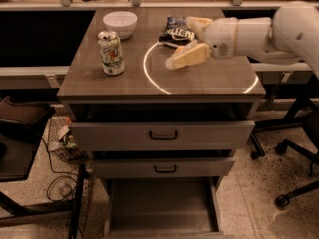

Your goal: Place 7up can into bottom drawer

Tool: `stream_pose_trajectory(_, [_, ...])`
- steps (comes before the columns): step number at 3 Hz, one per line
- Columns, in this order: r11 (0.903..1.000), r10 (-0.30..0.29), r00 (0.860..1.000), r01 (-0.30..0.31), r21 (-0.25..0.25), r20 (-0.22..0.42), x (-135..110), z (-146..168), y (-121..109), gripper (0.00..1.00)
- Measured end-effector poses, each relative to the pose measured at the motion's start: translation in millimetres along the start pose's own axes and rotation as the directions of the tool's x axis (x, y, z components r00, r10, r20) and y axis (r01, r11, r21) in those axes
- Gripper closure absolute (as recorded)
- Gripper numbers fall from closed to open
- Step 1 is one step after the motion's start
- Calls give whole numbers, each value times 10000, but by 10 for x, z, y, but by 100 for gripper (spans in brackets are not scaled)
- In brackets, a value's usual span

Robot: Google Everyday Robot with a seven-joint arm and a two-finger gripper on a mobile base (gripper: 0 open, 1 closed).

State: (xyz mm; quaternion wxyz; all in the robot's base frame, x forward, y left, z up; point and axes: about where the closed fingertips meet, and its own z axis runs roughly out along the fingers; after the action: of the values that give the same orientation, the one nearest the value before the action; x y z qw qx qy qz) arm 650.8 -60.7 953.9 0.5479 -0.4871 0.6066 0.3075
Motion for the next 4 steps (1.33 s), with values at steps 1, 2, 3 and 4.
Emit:
stream_pose_trajectory(1, [9966,-192,9983,235,-795,545,-173,444,39,0])
stream_pose_trajectory(2, [9937,-472,9980,513,-997,432,-311,855,36,0])
stream_pose_trajectory(3, [9941,-646,9979,647,-869,35,-352,1158,-15,0])
stream_pose_trajectory(4, [9950,-401,9990,417,-913,192,-303,1449,-84,0])
